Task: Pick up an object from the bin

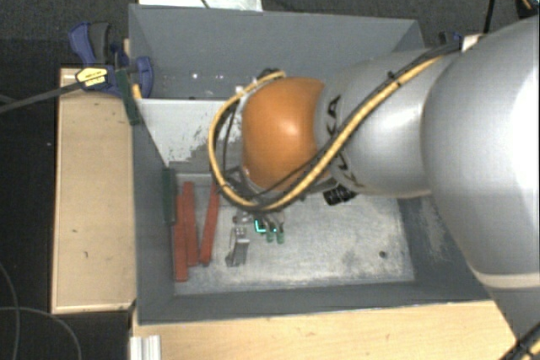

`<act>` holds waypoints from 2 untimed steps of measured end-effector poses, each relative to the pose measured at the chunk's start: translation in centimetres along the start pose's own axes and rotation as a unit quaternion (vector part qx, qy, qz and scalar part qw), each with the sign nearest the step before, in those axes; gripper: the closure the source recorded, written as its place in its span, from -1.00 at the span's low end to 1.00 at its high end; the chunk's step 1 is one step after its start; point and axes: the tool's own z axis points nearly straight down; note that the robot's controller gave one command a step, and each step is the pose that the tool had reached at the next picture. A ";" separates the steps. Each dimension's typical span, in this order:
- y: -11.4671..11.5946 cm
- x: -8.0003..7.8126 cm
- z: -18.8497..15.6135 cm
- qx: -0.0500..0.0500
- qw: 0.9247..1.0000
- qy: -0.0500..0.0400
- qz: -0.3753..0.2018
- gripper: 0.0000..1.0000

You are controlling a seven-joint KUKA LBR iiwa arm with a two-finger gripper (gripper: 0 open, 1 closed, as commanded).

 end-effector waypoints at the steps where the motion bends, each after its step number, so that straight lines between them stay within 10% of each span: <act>1: -7.0 -4.6 6.2 0.002 0.999 -0.002 -0.034 -1.00; 2: -6.4 -4.7 5.7 -0.001 0.999 -0.006 -0.035 1.00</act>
Offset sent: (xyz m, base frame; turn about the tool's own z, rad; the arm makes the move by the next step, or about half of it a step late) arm 0.0449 -0.0643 -0.0597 -0.0752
